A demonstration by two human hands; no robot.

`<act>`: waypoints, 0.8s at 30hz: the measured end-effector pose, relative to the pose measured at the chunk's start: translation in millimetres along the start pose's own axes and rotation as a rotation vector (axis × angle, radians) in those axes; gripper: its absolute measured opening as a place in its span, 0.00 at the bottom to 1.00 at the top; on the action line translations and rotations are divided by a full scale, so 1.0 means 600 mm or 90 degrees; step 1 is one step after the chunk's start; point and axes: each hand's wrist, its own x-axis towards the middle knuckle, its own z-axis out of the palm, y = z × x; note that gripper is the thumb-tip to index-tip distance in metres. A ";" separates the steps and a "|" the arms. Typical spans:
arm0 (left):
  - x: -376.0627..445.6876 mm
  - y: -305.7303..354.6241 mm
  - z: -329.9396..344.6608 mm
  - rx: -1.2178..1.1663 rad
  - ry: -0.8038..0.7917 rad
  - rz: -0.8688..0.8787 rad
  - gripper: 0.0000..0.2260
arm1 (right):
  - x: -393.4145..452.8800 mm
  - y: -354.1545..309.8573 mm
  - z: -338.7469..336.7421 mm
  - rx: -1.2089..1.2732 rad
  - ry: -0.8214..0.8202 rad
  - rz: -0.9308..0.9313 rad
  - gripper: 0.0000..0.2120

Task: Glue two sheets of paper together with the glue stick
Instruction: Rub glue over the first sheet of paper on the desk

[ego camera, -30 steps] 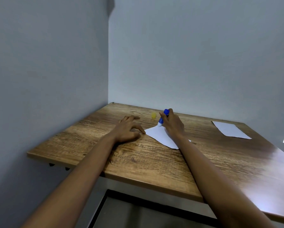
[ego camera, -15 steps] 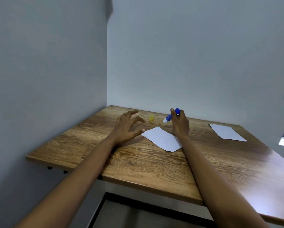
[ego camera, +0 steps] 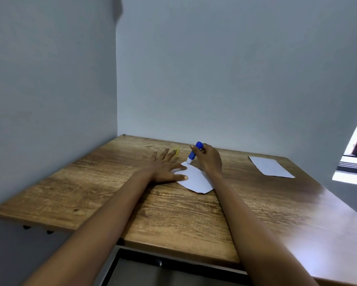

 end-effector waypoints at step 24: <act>0.005 -0.021 0.014 -0.036 0.038 -0.032 0.30 | -0.007 -0.010 -0.002 -0.100 0.009 -0.038 0.21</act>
